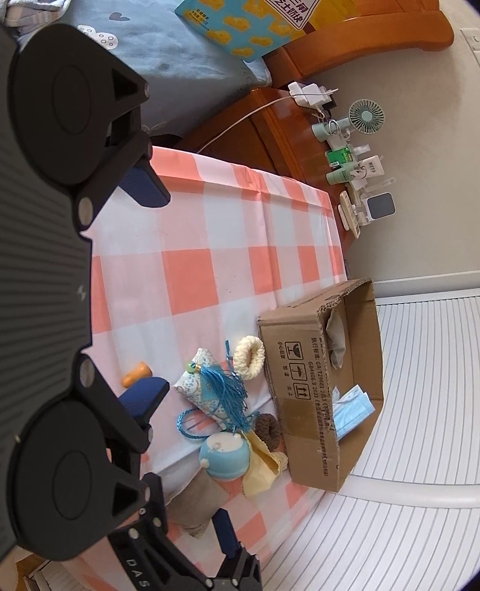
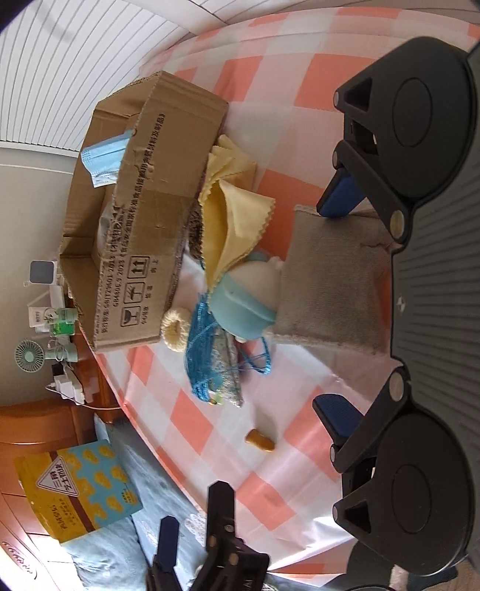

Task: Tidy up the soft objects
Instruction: 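Move the right tool back to the second grey sandbag on the sheet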

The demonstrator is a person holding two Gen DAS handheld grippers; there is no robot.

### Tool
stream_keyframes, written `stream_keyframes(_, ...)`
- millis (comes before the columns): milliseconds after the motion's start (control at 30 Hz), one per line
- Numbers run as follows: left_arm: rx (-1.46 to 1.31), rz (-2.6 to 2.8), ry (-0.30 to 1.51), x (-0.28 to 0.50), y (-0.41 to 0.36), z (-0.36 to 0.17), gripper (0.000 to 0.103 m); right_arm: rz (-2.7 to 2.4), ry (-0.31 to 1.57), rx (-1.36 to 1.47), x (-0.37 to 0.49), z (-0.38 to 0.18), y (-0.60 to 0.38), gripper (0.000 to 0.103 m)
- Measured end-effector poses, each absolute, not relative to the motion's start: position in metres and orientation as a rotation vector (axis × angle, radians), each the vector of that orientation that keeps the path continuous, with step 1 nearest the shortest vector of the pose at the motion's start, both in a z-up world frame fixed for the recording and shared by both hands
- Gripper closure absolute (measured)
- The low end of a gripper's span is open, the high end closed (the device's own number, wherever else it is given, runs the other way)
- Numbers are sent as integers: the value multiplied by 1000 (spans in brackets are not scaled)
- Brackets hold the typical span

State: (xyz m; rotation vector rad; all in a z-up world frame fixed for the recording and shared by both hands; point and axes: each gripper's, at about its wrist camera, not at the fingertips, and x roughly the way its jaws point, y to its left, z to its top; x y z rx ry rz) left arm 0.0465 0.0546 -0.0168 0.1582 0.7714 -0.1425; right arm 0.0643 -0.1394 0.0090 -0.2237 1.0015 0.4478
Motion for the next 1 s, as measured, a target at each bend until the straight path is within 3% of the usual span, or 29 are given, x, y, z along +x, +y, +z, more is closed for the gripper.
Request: stream_keyframes(1000,210,-270,843,55,24,-49,5,75,881,-159,46,-6,-164,0)
